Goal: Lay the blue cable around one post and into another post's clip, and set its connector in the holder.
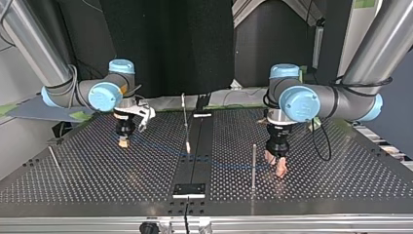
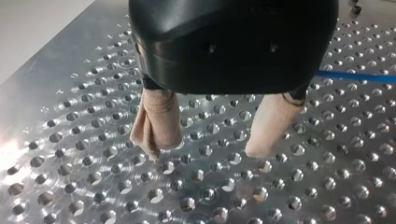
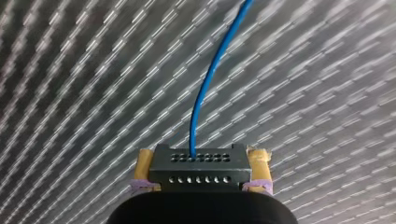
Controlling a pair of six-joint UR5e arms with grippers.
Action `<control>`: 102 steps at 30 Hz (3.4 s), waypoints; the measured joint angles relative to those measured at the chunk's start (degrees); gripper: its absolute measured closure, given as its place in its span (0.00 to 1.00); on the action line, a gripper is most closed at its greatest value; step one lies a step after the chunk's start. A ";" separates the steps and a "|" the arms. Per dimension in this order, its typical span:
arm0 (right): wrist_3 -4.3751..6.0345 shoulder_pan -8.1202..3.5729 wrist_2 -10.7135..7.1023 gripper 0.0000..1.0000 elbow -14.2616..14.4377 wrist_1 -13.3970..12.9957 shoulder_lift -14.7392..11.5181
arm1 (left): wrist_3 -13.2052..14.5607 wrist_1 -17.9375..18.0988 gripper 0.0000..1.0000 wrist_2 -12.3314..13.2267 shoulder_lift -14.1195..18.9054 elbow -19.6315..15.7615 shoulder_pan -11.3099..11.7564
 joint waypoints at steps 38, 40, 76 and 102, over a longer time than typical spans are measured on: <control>-6.05 -0.27 6.61 0.80 18.70 -18.70 18.71 | 0.27 0.12 0.00 -0.65 0.00 0.04 -0.21; -5.98 -0.48 7.04 0.80 19.80 -19.80 19.81 | 0.28 0.12 0.00 -0.65 0.00 0.05 -0.21; -3.36 -5.25 6.94 0.80 27.15 -37.85 37.85 | 0.18 0.12 0.00 -0.42 0.00 0.04 -0.23; -5.22 -8.33 1.91 0.80 24.59 -50.72 43.56 | 0.11 0.12 0.00 -0.30 0.00 0.07 -0.25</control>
